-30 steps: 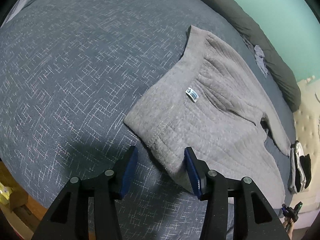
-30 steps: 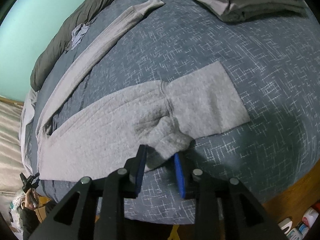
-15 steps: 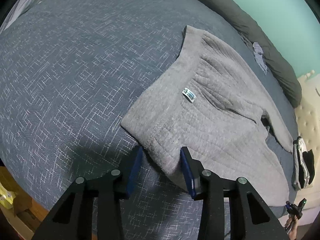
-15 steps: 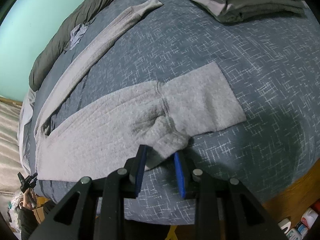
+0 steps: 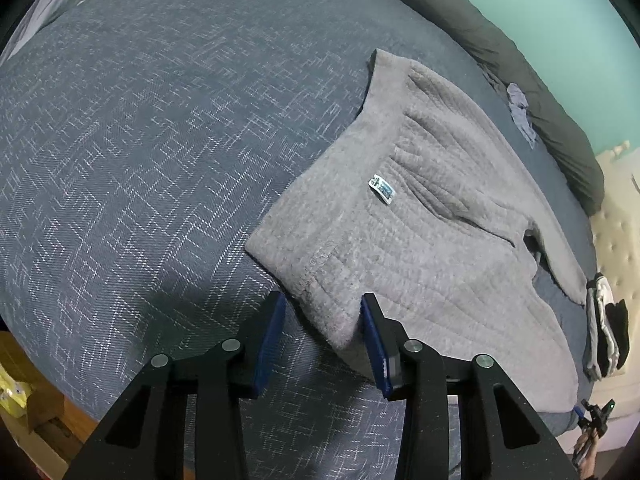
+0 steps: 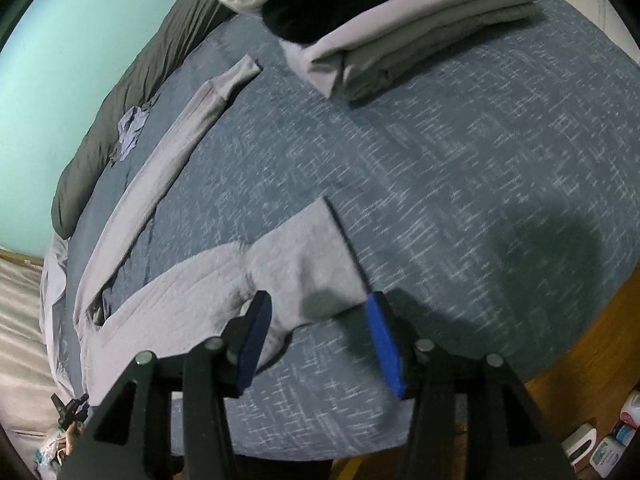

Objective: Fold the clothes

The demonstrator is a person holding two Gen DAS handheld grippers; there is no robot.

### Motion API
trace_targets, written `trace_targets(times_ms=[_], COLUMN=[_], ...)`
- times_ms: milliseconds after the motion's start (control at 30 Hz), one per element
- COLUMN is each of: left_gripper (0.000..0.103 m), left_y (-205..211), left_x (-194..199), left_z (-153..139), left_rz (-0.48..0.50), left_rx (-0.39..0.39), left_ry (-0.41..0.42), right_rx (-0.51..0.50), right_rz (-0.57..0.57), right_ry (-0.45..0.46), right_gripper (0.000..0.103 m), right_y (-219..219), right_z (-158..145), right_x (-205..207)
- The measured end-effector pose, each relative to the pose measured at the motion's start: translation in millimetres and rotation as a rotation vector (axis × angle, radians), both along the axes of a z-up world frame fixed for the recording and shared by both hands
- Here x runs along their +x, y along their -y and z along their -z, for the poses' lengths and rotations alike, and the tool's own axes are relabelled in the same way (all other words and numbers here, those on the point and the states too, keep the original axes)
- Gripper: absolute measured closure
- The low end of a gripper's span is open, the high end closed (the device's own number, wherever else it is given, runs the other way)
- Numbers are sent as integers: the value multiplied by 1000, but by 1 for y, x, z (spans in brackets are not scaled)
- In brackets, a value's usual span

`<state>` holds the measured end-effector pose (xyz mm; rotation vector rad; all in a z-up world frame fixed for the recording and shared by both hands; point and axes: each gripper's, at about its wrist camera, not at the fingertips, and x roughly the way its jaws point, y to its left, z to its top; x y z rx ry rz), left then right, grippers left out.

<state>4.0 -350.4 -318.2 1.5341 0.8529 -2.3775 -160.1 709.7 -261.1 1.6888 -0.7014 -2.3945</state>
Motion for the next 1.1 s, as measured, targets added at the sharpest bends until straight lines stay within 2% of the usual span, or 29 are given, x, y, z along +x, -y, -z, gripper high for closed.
trace_targets(times_ms=[133,500,533,567,600,633,667,733,933,1000,1067,1100], left_gripper=[61,61,61,61,61,61,61,61,61,61,61,61], left_y=[-1,-7,-7,-7,-7,-6,-6,-6,-7,-7,-7,-7], left_x=[-1,-7,-8,-8,-8,-8,-8,-8,-7,-6,-6,-5], left_z=[1,-2,-1,-1,-1,0,1,3,4,3,2,1], left_rz=[0,15,16,17,16,14,12,11,11,11,13,14], left_rx=[-7,-35,-37,-38,-38,-38,-36,-34,-30,-30,-33,-35], left_ry=[10,33,34,35,36,38,39,40,41,41,41,42], right_rx=[0,52,57,56,55,54,54,52,47,-12,-16,-2], right_rz=[15,-126,-138,-144,-151,-158,-165,-178,-219,-226,-218,-205], right_ry=[16,52,49,46,43,40,37,30,12,24,38,43], right_gripper=[52,52,54,63,68,77,94,98,99,98,91,82], right_y=[-10,18,20,20,19,19,18,17,15,15,13,11], right_z=[4,25,26,24,23,22,21,18,11,13,14,15], right_x=[-11,-41,-41,-40,-39,-37,-36,-33,-26,-27,-29,-31])
